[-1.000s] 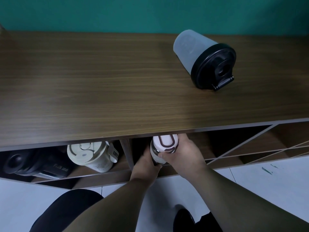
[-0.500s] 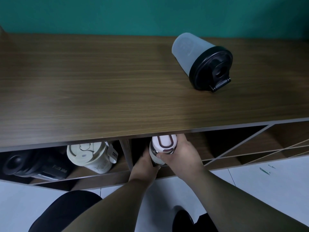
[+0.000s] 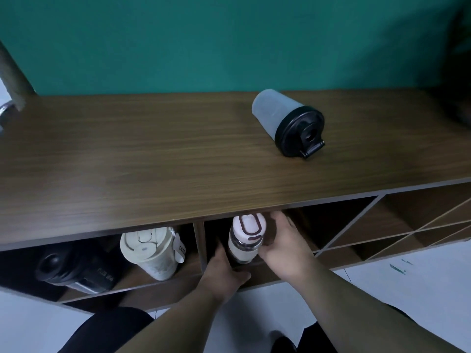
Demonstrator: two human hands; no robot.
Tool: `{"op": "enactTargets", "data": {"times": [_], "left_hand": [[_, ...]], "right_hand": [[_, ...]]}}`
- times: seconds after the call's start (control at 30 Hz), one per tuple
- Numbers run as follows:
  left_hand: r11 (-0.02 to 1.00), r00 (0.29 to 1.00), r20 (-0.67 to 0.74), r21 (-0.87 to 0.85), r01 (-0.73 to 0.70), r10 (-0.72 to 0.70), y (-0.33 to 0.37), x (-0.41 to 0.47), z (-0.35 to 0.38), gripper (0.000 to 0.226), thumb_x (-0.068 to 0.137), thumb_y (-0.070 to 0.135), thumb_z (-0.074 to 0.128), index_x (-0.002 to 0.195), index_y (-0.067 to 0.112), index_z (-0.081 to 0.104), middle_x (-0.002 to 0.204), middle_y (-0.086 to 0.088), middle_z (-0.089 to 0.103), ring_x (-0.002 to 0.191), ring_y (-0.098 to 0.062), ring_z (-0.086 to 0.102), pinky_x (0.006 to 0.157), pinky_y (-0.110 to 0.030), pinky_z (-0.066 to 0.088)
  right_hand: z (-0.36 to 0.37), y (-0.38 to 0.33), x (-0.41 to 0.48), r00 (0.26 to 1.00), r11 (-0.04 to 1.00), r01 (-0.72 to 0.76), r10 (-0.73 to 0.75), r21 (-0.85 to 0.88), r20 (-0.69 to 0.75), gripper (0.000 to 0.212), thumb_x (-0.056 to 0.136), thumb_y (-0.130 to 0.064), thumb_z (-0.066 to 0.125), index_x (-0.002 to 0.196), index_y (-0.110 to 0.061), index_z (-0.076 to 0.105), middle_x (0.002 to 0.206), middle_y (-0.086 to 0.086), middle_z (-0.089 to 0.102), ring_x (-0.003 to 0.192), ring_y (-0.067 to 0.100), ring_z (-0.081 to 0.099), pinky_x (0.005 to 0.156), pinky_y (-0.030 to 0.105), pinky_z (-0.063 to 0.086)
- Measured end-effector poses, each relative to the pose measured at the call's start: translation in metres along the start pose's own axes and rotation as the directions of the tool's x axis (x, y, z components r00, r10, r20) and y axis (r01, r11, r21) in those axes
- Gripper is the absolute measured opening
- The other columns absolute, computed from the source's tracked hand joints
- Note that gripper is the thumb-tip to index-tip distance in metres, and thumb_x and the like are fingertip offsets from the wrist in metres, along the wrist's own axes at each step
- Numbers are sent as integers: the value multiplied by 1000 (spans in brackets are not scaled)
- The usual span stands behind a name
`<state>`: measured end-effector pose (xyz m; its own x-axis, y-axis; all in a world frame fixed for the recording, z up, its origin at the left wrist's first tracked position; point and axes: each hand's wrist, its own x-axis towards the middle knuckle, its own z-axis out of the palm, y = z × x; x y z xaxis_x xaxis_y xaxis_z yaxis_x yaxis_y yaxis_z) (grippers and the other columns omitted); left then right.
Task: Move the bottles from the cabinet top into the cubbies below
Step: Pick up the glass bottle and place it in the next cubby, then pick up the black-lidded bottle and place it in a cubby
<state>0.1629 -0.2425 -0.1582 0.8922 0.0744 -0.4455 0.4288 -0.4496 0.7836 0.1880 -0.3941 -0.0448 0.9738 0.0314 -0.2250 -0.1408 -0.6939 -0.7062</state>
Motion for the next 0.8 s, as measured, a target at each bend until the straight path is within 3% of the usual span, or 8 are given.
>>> {"op": "enactTargets", "data": {"times": [0.13, 0.23, 0.3, 0.4, 0.5, 0.63, 0.73, 0.8], "left_hand": [[999, 994, 107, 30, 20, -23, 20, -29, -19, 89, 91, 31, 77, 157, 4, 24, 156, -7, 47, 142, -22, 47, 100, -15, 33], [998, 983, 182, 37, -45, 38, 28, -50, -30, 70, 94, 38, 71, 152, 16, 40, 148, 1, 56, 126, -14, 54, 101, -15, 35], [995, 974, 205, -6, -95, 94, 30, -63, -36, 61, 85, 47, 72, 141, 29, 55, 140, 10, 64, 122, -9, 59, 114, -26, 41], [990, 967, 216, 5, -143, 139, 37, -77, -46, 49, 92, 44, 70, 138, 33, 58, 133, 13, 64, 124, -10, 60, 112, -25, 40], [975, 960, 172, -67, -212, 221, 45, -87, -54, 39, 95, 39, 70, 129, 21, 67, 117, 3, 74, 111, -10, 67, 107, -29, 47], [941, 945, 139, -211, -263, 295, 49, -92, -62, 24, 92, 35, 72, 107, 16, 74, 108, -11, 76, 93, -15, 70, 104, -39, 49], [923, 940, 140, -278, -265, 312, 48, -89, -67, 50, 69, 58, 69, 106, 24, 76, 109, -9, 78, 108, -27, 71, 108, -42, 50], [919, 933, 152, -282, -275, 326, 45, -85, -68, 50, 67, 58, 66, 104, 27, 76, 109, -9, 78, 109, -28, 71, 107, -41, 49]], "right_hand": [[-22, -12, -21, 992, 993, 2, 13, 122, -123, 44, 86, -14, 65, 128, -25, 60, 116, -12, 67, 111, 9, 61, 86, 21, 41], [-37, -27, -46, 956, 956, 13, 73, 292, -282, 19, 89, -15, 64, 103, -27, 69, 89, -9, 72, 86, 8, 66, 72, 22, 46], [-47, -42, -62, 919, 932, 51, 97, 359, -382, 12, 89, -18, 65, 93, -28, 70, 85, -6, 72, 83, 12, 66, 72, 27, 49], [-62, -63, -74, 866, 926, 104, 95, 364, -491, 1, 89, -24, 68, 88, -26, 68, 84, -5, 68, 82, 13, 65, 69, 27, 47], [-77, -83, -63, 874, 936, 109, 70, 334, -481, 42, 84, -40, 74, 120, -25, 58, 114, -7, 64, 106, 13, 61, 84, 27, 45], [-93, -102, -25, 867, 950, 15, 142, 311, -477, 102, 72, -60, 76, 154, -24, 26, 156, 1, 39, 138, 25, 43, 104, 42, 38], [-98, -117, 0, 857, 956, -21, 168, 293, -487, 116, 67, -64, 76, 157, -22, 15, 160, 8, 33, 141, 33, 41, 107, 47, 36], [-97, -126, 12, 855, 943, -32, 197, 331, -480, 118, 68, -64, 76, 158, -23, 12, 159, 9, 35, 140, 36, 42, 107, 47, 36]]}}
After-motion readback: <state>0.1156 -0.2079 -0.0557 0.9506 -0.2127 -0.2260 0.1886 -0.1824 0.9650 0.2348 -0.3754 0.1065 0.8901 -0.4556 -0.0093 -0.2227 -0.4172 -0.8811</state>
